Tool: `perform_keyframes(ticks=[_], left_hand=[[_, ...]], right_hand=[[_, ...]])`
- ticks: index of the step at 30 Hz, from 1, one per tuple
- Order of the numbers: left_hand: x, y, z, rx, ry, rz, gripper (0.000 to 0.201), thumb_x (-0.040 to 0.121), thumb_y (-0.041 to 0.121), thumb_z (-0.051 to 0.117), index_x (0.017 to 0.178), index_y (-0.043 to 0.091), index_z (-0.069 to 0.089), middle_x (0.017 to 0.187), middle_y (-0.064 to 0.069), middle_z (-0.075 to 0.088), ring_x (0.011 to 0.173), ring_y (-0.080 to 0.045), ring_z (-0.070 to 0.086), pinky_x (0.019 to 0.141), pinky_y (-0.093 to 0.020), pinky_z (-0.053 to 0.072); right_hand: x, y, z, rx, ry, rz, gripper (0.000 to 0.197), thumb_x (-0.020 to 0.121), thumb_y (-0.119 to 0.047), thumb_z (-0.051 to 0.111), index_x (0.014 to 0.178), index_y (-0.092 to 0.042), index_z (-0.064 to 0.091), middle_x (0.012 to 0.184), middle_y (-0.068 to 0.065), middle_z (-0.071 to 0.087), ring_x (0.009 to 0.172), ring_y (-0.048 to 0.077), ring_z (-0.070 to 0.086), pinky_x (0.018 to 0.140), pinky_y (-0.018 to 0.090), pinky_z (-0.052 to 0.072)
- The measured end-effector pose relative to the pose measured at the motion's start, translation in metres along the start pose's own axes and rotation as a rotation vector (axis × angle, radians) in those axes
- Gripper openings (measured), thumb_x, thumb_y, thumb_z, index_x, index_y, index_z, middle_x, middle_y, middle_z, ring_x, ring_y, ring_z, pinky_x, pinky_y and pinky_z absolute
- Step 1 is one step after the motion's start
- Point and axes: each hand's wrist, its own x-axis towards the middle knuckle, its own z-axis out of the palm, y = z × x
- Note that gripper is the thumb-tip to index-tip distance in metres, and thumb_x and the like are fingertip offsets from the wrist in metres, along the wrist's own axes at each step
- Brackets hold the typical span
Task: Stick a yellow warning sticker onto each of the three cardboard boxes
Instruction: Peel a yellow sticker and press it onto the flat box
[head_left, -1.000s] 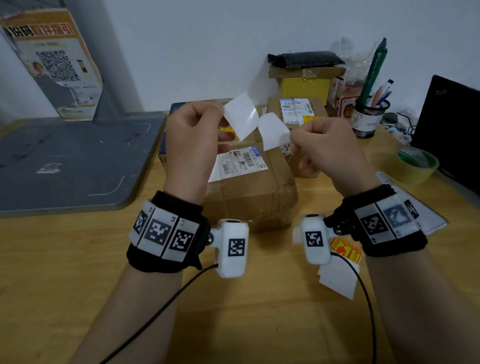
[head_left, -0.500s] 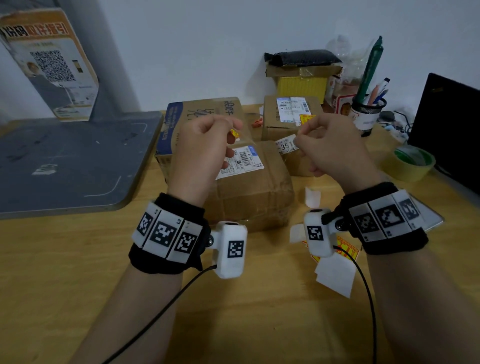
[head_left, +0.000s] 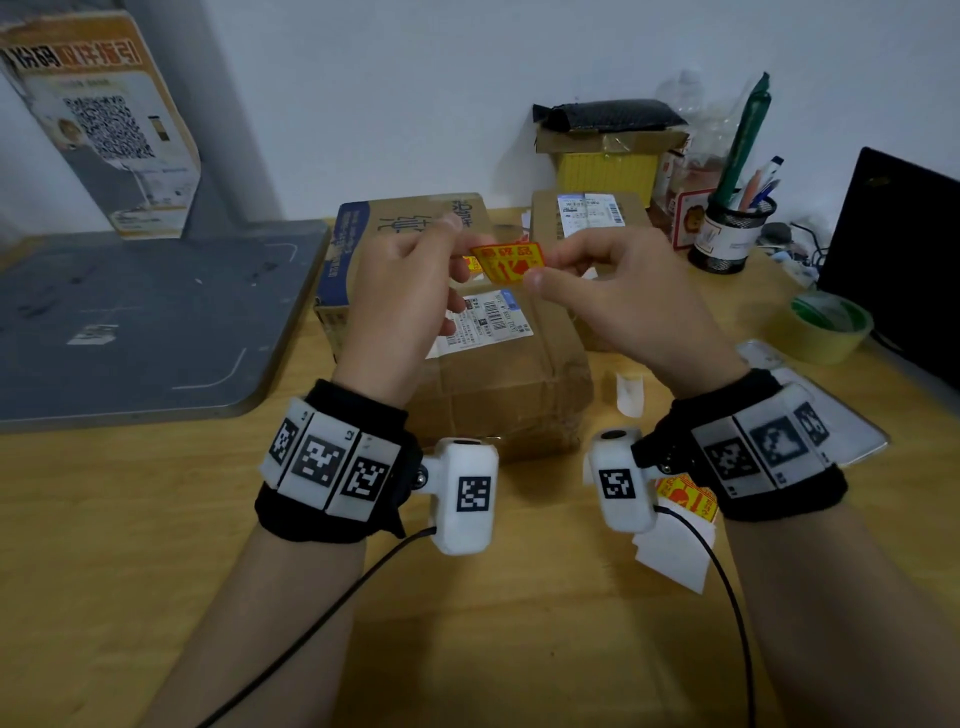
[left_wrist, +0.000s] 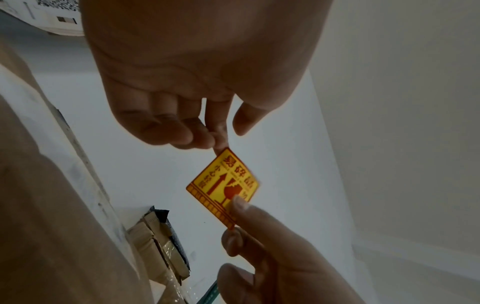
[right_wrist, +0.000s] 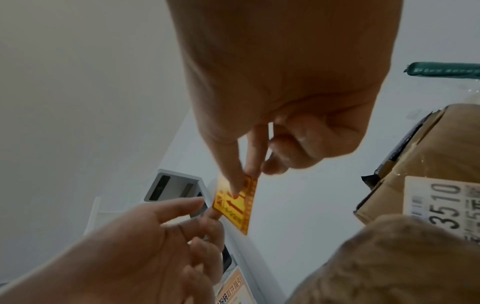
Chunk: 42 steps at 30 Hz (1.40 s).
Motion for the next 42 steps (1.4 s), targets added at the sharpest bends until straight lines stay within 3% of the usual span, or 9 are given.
perform_keyframes(ticks=[3, 6, 12, 16, 24, 29, 35, 38, 42], left_hand=[[-0.002, 0.000, -0.001, 0.029, 0.003, 0.014, 0.028, 0.102, 0.029, 0.050, 0.103, 0.031, 0.078, 0.080, 0.015, 0.059, 0.063, -0.007, 0.054, 0.055, -0.026, 0.048], [0.000, -0.002, -0.002, 0.045, 0.029, 0.056, 0.026, 0.098, 0.025, 0.057, 0.118, 0.036, 0.071, 0.087, 0.015, 0.061, 0.067, -0.006, 0.056, 0.057, -0.022, 0.050], [-0.004, -0.007, -0.003, 0.181, -0.055, 0.006, 0.017, 0.091, 0.040, 0.068, 0.076, 0.037, 0.074, 0.073, 0.026, 0.070, 0.077, 0.004, 0.059, 0.075, -0.030, 0.046], [-0.005, -0.010, -0.008, 0.213, -0.059, 0.016, 0.012, 0.091, 0.035, 0.071, 0.080, 0.033, 0.076, 0.067, 0.023, 0.066, 0.073, 0.006, 0.057, 0.071, -0.026, 0.045], [-0.023, -0.011, -0.014, 0.279, -0.091, -0.045, 0.012, 0.092, 0.032, 0.071, 0.096, 0.023, 0.079, 0.111, 0.007, 0.075, 0.112, -0.008, 0.061, 0.099, -0.031, 0.042], [-0.027, -0.011, -0.018, 0.325, -0.116, -0.091, 0.014, 0.091, 0.036, 0.072, 0.093, 0.024, 0.079, 0.119, 0.005, 0.074, 0.120, -0.012, 0.058, 0.105, -0.035, 0.041], [-0.025, -0.017, -0.020, 0.459, -0.080, -0.102, 0.018, 0.082, 0.057, 0.069, 0.081, 0.042, 0.079, 0.118, 0.005, 0.072, 0.125, -0.020, 0.054, 0.109, -0.048, 0.039], [-0.021, -0.024, -0.020, 0.562, -0.044, -0.126, 0.020, 0.071, 0.068, 0.064, 0.056, 0.056, 0.068, 0.115, 0.005, 0.070, 0.134, -0.030, 0.046, 0.110, -0.062, 0.034], [-0.019, -0.032, -0.021, 0.646, -0.042, -0.146, 0.034, 0.070, 0.070, 0.062, 0.080, 0.041, 0.077, 0.124, -0.001, 0.067, 0.138, -0.031, 0.040, 0.108, -0.064, 0.034]], right_hand=[[-0.001, -0.001, 0.002, 0.003, 0.031, 0.004, 0.011, 0.089, -0.026, 0.078, 0.084, -0.016, 0.079, 0.085, 0.017, 0.072, 0.070, 0.011, 0.057, 0.064, 0.019, 0.044], [0.000, -0.002, 0.001, 0.077, 0.060, 0.103, 0.015, 0.090, -0.025, 0.077, 0.084, -0.011, 0.079, 0.060, -0.003, 0.068, 0.050, 0.005, 0.056, 0.054, 0.015, 0.043], [-0.004, -0.003, 0.005, 0.196, 0.066, 0.220, 0.018, 0.092, -0.027, 0.076, 0.091, -0.010, 0.082, 0.044, -0.015, 0.049, 0.034, -0.002, 0.042, 0.037, 0.008, 0.029], [-0.012, -0.003, 0.011, 0.179, 0.050, 0.241, 0.017, 0.091, -0.028, 0.077, 0.088, -0.012, 0.081, 0.040, -0.022, 0.050, 0.037, -0.008, 0.048, 0.037, 0.007, 0.031], [-0.024, -0.004, 0.018, 0.075, 0.049, 0.242, 0.009, 0.086, -0.034, 0.081, 0.080, -0.028, 0.081, 0.071, -0.024, 0.073, 0.069, -0.020, 0.062, 0.063, 0.014, 0.042], [-0.032, -0.004, 0.015, 0.006, 0.077, 0.241, 0.013, 0.086, -0.035, 0.079, 0.086, -0.023, 0.083, 0.091, 0.011, 0.080, 0.086, 0.017, 0.073, 0.066, 0.022, 0.051], [-0.034, -0.004, 0.014, -0.023, 0.021, 0.283, 0.016, 0.087, -0.033, 0.079, 0.077, -0.021, 0.080, 0.058, 0.002, 0.060, 0.038, -0.001, 0.045, 0.044, 0.011, 0.038], [-0.033, -0.003, 0.018, -0.027, 0.011, 0.299, 0.016, 0.087, -0.032, 0.079, 0.073, -0.025, 0.079, 0.063, -0.006, 0.068, 0.054, -0.003, 0.055, 0.058, 0.020, 0.044], [-0.030, -0.002, 0.024, -0.062, -0.039, 0.327, 0.015, 0.088, -0.031, 0.079, 0.080, -0.018, 0.082, 0.074, -0.002, 0.075, 0.077, 0.009, 0.065, 0.073, 0.029, 0.050]])
